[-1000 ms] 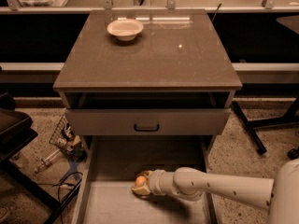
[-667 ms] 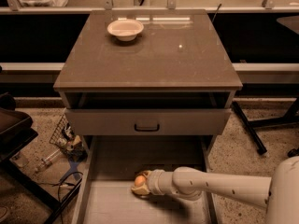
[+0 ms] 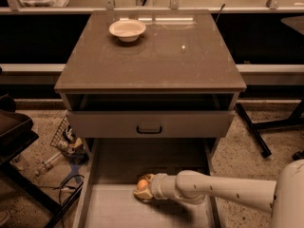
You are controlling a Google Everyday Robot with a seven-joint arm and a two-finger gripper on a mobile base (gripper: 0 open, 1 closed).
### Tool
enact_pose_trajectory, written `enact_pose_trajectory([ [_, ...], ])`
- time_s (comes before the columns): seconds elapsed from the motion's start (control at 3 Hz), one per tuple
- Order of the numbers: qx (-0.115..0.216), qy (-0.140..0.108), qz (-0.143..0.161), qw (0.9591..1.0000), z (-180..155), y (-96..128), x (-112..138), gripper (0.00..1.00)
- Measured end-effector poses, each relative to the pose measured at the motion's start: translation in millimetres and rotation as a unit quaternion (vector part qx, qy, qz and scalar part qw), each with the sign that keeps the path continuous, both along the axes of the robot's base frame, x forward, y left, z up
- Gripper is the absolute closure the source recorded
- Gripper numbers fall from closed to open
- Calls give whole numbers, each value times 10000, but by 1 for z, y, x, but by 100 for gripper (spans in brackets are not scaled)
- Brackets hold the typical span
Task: Place orange into middle drawer
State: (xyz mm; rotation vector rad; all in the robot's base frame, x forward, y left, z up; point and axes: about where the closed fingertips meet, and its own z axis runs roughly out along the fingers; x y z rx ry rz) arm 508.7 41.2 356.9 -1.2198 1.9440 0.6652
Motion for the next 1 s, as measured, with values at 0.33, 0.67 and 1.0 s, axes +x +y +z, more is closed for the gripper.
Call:
enact_pose_trajectory([
  [0.33, 0, 0, 0, 10000, 1, 0, 0, 16],
  [0.67, 3, 3, 5, 10000, 1, 1, 0, 0],
  [1.0, 3, 3, 6, 10000, 1, 1, 0, 0],
])
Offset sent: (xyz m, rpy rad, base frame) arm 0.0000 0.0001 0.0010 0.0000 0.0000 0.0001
